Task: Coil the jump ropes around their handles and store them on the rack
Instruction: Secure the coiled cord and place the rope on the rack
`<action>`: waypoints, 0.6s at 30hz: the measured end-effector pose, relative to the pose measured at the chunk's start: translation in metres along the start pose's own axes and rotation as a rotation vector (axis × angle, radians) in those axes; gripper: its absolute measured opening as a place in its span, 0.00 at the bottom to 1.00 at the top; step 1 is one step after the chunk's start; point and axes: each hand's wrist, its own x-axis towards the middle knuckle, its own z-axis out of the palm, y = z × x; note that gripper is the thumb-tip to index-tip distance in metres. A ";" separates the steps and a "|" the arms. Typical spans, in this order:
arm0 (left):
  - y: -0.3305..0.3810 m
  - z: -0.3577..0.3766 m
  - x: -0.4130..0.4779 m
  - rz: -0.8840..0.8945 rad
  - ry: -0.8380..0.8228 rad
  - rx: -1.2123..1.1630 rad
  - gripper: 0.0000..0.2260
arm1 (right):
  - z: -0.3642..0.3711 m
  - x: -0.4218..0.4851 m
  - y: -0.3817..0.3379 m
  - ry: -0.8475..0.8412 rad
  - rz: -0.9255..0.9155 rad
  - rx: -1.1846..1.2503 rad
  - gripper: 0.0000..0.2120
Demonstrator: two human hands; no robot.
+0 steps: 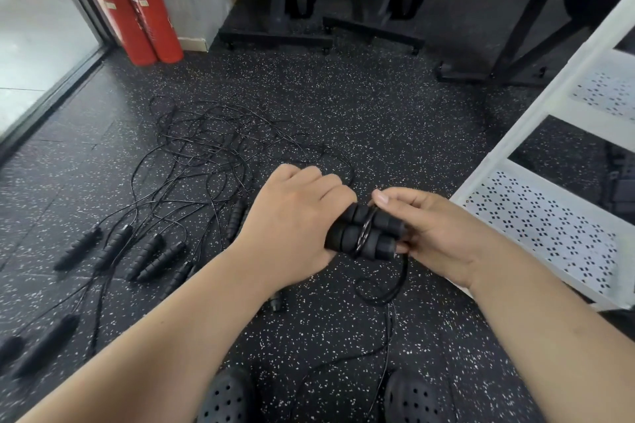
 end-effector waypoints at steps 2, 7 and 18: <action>-0.003 -0.002 0.000 -0.047 0.036 -0.003 0.17 | 0.007 0.004 0.007 -0.022 0.013 0.157 0.12; 0.008 -0.001 -0.003 -0.241 -0.007 -0.043 0.17 | 0.027 0.009 0.018 0.056 0.024 0.442 0.06; -0.001 0.001 0.003 -0.606 -0.278 0.168 0.20 | 0.085 -0.017 0.041 0.243 -0.050 -0.446 0.20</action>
